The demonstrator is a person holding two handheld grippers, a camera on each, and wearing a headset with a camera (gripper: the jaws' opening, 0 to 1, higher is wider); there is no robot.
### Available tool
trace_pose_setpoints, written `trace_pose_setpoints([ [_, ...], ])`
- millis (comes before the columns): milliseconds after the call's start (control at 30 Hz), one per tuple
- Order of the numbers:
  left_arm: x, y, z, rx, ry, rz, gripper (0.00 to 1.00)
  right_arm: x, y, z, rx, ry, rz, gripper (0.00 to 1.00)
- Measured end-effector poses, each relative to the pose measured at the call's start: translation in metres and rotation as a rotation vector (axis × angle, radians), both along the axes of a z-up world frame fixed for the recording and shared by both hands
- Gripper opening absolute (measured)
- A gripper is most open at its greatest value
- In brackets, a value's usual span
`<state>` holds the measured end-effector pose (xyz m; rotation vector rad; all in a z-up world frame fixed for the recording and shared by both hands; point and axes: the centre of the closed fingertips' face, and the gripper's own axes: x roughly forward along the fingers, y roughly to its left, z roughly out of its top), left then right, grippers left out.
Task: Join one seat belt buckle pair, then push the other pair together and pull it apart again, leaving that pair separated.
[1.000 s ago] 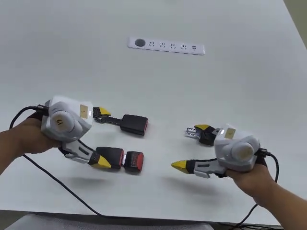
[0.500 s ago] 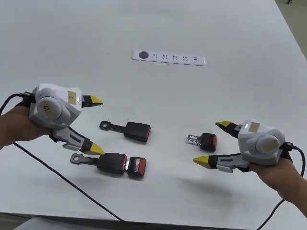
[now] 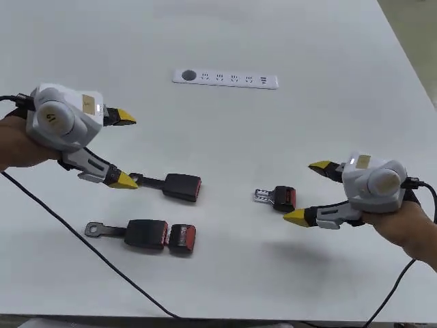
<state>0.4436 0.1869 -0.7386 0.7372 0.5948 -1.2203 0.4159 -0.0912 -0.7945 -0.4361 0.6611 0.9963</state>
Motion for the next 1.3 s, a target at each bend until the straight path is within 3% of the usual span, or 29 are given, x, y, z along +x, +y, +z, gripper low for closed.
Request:
trace_pose_setpoints([
  [200,0.007,-0.018,-0.025,0.010,0.038,-0.037,0.74,0.002,-0.002,-0.020,-0.021,0.049,0.029,0.77],
  [333,0.004,-0.030,-0.045,0.015,0.070,-0.065,0.73,-0.001,-0.003,-0.037,-0.052,0.098,0.052,0.74],
  [433,-0.002,-0.040,-0.061,0.006,0.109,-0.080,0.71,-0.001,-0.001,-0.046,-0.045,0.117,0.065,0.72],
  [500,-0.006,-0.042,-0.077,0.030,0.138,-0.097,0.69,-0.002,0.000,-0.053,-0.049,0.141,0.076,0.72],
  [733,-0.007,-0.052,-0.102,0.025,0.193,-0.107,0.68,-0.001,0.005,-0.062,-0.033,0.172,0.115,0.67],
  [867,-0.004,-0.057,-0.110,0.014,0.213,-0.092,0.64,0.000,0.008,-0.059,-0.016,0.160,0.130,0.61],
  [967,-0.007,-0.059,-0.114,0.030,0.211,-0.111,0.60,-0.002,0.008,-0.058,-0.028,0.153,0.155,0.55],
  [1000,-0.010,-0.059,-0.115,0.036,0.228,-0.111,0.57,-0.004,0.011,-0.056,-0.017,0.151,0.179,0.54],
  [1033,-0.007,-0.061,-0.113,0.022,0.208,-0.115,0.55,-0.005,0.011,-0.055,-0.020,0.151,0.186,0.52],
  [1133,-0.005,-0.060,-0.113,0.025,0.198,-0.106,0.49,-0.004,0.009,-0.055,-0.045,0.129,0.200,0.46],
  [1200,-0.005,-0.063,-0.111,0.010,0.216,-0.114,0.40,-0.003,0.010,-0.053,-0.025,0.133,0.198,0.43],
  [1233,-0.004,-0.063,-0.112,0.025,0.194,-0.124,0.39,-0.001,0.009,-0.054,-0.033,0.122,0.202,0.41],
  [1300,-0.004,-0.063,-0.112,0.026,0.200,-0.122,0.37,0.001,0.008,-0.053,-0.035,0.111,0.211,0.37],
])
